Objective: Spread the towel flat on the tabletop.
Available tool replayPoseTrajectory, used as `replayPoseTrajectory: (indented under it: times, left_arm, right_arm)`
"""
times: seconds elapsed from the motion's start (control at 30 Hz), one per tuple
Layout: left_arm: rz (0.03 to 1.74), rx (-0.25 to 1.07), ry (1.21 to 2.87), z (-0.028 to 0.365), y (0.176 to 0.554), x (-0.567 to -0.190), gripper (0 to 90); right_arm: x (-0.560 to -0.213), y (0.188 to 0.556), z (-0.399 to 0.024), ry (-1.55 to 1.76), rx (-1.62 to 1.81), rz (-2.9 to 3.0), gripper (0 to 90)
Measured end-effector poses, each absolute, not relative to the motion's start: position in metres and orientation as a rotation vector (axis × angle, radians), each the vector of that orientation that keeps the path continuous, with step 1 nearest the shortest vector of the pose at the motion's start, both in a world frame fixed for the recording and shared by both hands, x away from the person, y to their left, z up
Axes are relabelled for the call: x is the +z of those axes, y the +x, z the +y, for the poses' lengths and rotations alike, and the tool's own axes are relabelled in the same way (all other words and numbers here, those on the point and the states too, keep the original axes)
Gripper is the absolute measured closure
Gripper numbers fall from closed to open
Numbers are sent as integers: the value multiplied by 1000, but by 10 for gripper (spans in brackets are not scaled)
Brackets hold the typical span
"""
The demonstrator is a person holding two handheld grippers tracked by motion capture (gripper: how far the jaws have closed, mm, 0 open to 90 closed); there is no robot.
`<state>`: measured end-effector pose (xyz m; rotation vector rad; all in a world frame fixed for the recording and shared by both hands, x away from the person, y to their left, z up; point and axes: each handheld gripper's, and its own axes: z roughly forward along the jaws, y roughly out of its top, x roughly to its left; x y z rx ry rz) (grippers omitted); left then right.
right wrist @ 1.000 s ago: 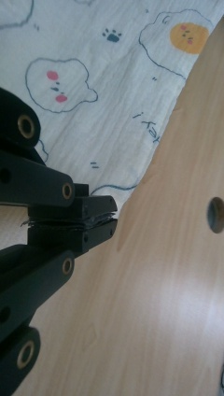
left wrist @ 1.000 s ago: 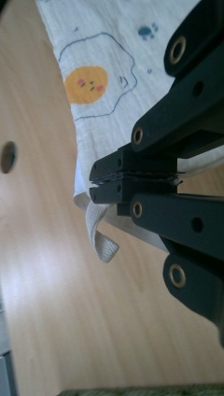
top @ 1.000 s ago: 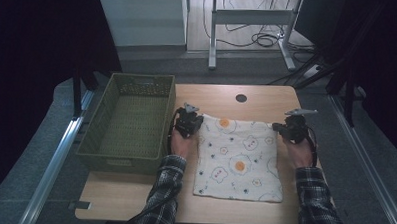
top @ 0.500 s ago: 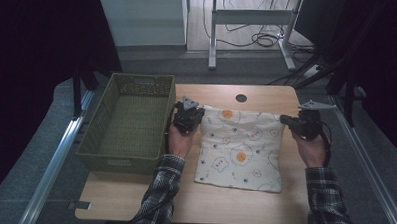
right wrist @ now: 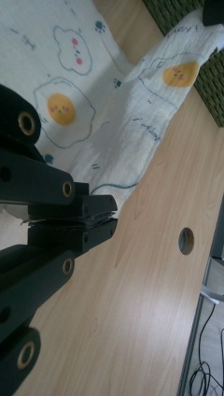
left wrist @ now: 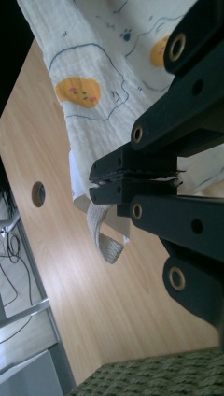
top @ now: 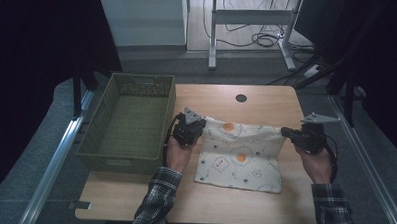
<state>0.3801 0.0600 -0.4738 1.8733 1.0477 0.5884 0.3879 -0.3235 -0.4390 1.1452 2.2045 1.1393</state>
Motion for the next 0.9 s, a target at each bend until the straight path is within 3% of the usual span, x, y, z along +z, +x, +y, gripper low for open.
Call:
replayPoseTrajectory:
  times: [0.47, 0.9]
  left_arm:
    - [1017, 530, 1887, 70, 334, -496, 871]
    - [998, 445, 1940, 69, 305, -524, 866]
  right_arm:
    - [-448, 343, -323, 1102, 1108, 2257, 872]
    - [-481, 310, -325, 1128, 1045, 2326, 870]
